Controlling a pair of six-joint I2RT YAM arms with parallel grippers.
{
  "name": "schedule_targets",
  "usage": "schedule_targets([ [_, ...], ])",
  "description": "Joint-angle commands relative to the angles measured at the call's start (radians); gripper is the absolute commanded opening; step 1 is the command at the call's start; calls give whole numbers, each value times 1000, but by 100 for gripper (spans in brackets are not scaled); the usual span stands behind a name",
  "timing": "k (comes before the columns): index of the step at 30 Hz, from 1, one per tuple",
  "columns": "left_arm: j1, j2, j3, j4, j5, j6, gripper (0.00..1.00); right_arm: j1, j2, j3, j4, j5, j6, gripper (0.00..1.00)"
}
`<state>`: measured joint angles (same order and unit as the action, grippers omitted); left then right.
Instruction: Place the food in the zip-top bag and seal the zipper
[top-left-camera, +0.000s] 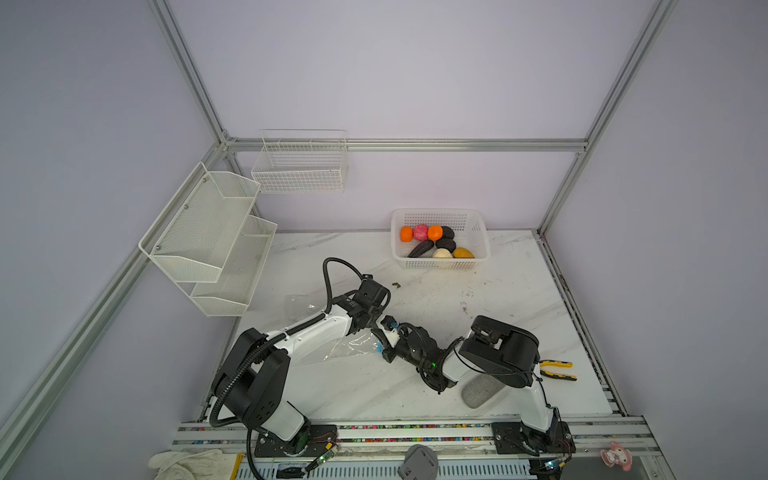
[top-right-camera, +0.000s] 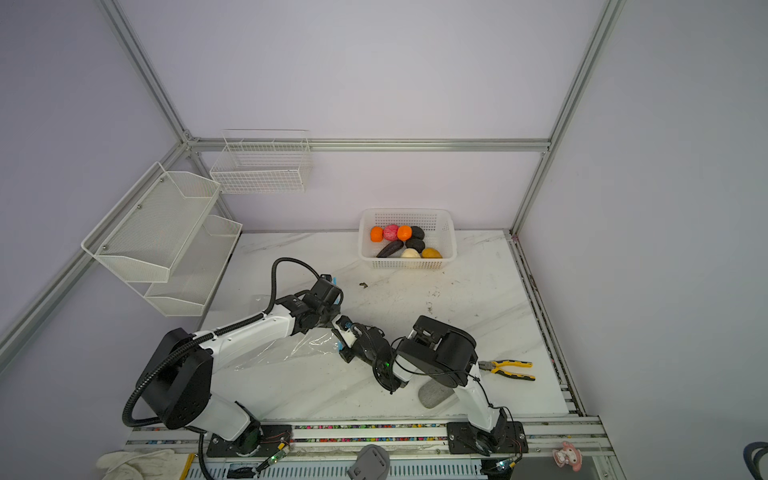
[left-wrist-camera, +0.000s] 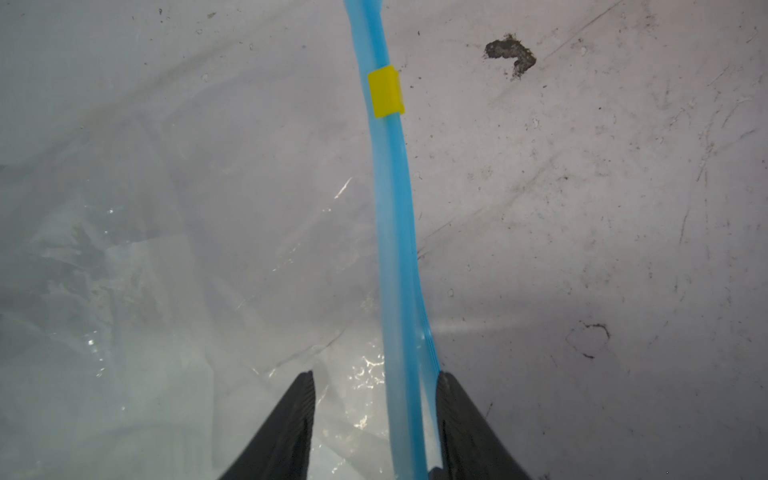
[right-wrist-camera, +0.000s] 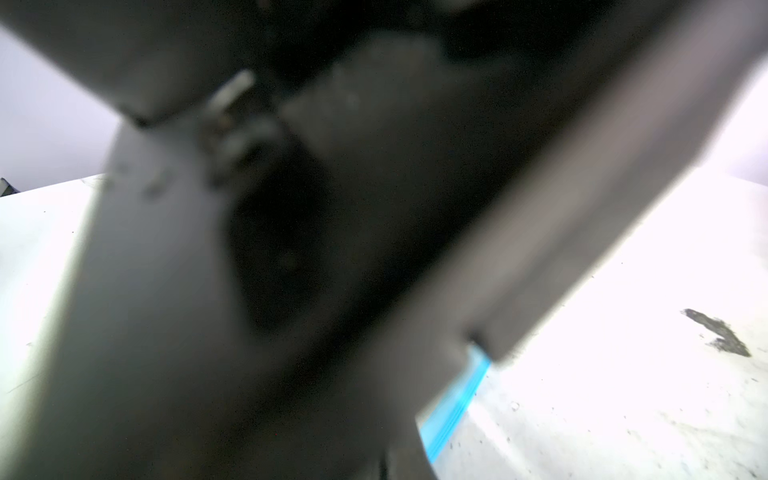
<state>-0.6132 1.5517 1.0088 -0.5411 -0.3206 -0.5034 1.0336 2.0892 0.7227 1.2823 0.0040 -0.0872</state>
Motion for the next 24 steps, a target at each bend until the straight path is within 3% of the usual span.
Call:
schedule_targets([
  [1, -13, -2, 117, -14, -29, 18, 43, 6, 15, 20, 29, -4, 3, 0],
  [14, -28, -22, 123, -48, -28, 0, 21, 6, 17, 37, 17, -10, 17, 0],
  [24, -34, -36, 123, -60, -27, -16, 15, 6, 11, 40, 11, -5, 24, 0],
])
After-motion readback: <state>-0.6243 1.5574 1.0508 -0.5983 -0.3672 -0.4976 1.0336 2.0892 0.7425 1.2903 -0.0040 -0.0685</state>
